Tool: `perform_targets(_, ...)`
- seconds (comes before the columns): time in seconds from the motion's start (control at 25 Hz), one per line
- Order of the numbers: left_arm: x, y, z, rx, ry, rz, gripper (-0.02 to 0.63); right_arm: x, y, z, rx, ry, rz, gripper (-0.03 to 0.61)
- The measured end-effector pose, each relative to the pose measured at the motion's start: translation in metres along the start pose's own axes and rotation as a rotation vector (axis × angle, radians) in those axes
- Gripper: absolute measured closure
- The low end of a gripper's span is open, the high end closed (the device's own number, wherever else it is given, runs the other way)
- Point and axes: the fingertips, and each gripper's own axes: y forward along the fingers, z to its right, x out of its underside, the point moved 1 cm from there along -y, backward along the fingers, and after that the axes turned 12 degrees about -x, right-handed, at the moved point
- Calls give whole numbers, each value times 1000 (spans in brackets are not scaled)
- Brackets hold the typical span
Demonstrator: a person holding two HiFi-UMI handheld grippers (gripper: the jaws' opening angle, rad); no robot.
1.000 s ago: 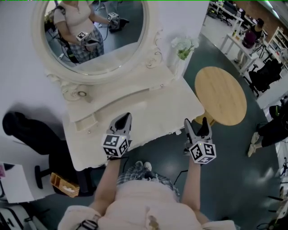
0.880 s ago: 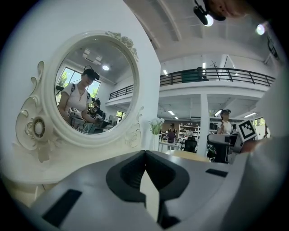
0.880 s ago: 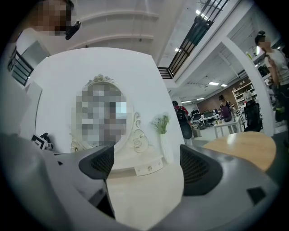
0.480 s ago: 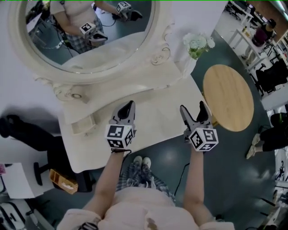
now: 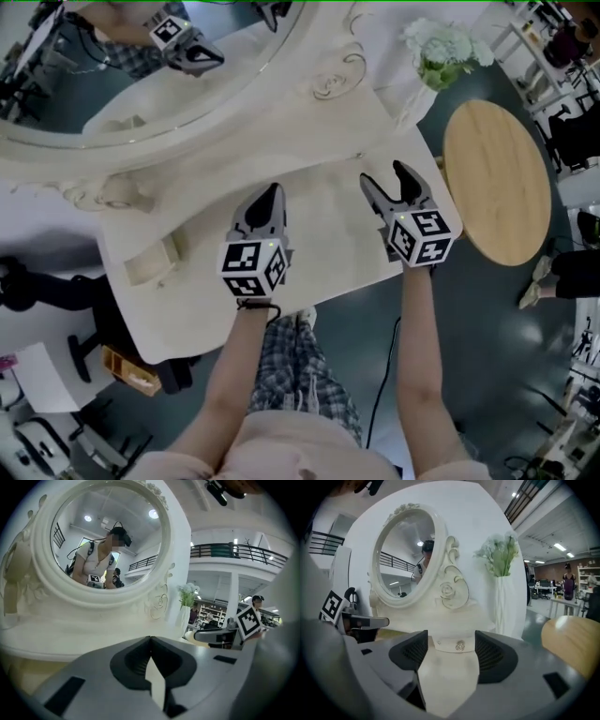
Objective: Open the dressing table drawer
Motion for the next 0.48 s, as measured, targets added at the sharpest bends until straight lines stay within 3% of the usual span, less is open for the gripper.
perform_targets(0.48,32,21,7,22,-15,-59,588,49,65,30,52,16,-177,354)
